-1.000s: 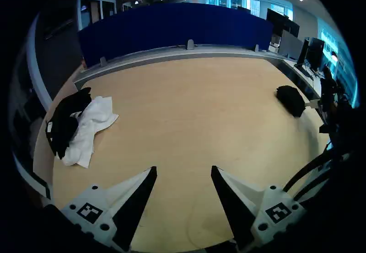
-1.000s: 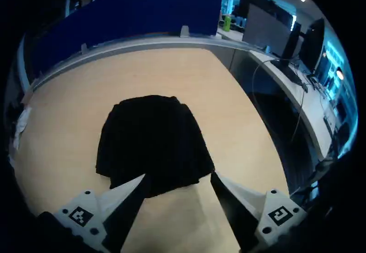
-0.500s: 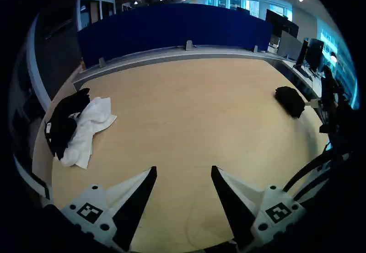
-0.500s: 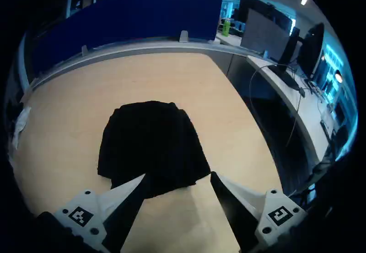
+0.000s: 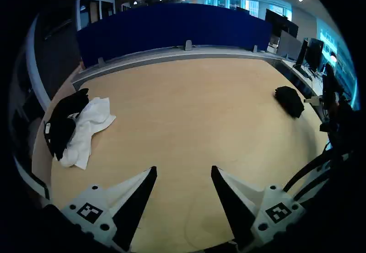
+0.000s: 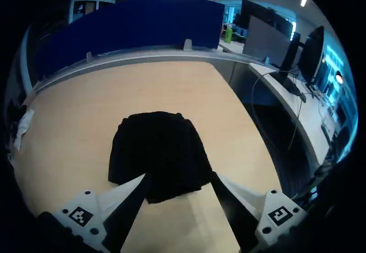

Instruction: Fold towel

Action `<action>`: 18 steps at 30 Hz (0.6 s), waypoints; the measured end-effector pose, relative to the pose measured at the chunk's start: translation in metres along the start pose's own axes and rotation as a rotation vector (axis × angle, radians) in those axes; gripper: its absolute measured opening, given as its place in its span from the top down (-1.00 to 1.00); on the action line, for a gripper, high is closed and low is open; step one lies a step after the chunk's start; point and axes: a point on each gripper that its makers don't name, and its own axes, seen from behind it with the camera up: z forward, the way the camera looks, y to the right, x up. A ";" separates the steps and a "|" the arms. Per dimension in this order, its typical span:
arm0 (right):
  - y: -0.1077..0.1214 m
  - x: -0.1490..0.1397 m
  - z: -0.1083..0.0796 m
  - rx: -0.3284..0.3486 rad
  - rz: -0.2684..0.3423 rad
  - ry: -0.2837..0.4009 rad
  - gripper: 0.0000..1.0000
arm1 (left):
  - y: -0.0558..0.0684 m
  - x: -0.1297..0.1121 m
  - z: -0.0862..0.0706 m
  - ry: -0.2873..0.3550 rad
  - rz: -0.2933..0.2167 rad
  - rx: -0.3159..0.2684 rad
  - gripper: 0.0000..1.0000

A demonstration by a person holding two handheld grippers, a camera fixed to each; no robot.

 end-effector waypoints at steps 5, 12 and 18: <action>-0.020 0.003 0.011 0.046 -0.022 -0.001 -1.00 | -0.001 -0.001 -0.001 -0.002 -0.003 0.007 -0.75; -0.041 -0.012 0.030 0.094 -0.047 -0.039 -1.00 | -0.005 -0.006 -0.002 -0.012 -0.006 0.019 -0.75; -0.041 -0.035 0.042 0.101 -0.063 -0.095 -1.00 | -0.007 -0.010 -0.002 -0.023 -0.006 0.026 -0.75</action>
